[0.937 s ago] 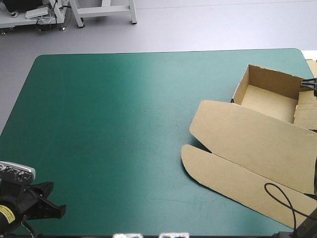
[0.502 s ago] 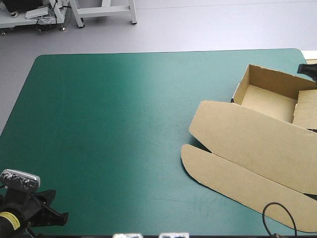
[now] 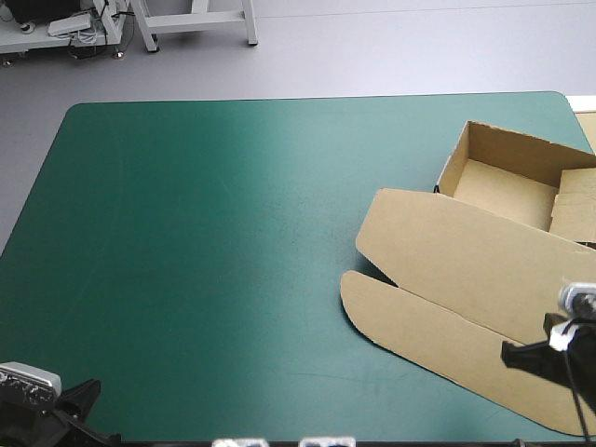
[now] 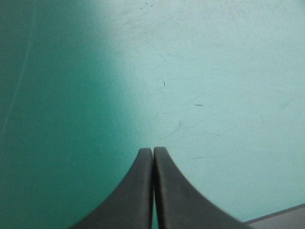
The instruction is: Fold the box
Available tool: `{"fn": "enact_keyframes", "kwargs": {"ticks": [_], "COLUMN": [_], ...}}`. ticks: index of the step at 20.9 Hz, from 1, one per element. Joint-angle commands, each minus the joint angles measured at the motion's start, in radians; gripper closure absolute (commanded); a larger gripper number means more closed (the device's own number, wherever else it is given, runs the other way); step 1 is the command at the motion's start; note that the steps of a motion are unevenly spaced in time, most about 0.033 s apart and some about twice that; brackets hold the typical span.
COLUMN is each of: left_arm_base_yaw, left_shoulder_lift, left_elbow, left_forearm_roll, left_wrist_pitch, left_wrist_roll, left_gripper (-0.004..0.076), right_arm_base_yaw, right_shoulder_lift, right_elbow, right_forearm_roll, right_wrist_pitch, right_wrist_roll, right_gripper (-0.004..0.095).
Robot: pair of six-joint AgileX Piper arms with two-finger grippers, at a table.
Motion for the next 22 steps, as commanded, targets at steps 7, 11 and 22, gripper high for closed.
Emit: {"fn": "enact_keyframes", "kwargs": {"ticks": [7,11,22], "left_arm_base_yaw": [-0.004,-0.004,-0.004], "left_shoulder_lift": [-0.006,-0.006,-0.006], "left_elbow": [0.039,0.039,0.039], "left_forearm_roll": [-0.038,-0.034,-0.034], "left_wrist_pitch": [-0.002,-0.003,-0.003], "left_wrist_roll": [0.069,0.069,0.083], "left_gripper": [0.0733,0.0733,0.0733], "right_arm_base_yaw": [0.052,0.052,0.052], "right_shoulder_lift": [-0.170,-0.170,-0.170], "right_elbow": [0.347,0.360,0.360], "right_forearm_roll": [0.058,0.060,0.060], "right_wrist_pitch": [-0.109,-0.150,-0.151], "right_wrist_roll": [-0.052,-0.045,-0.045], "right_gripper": [0.0921,0.0921,0.0921]}}
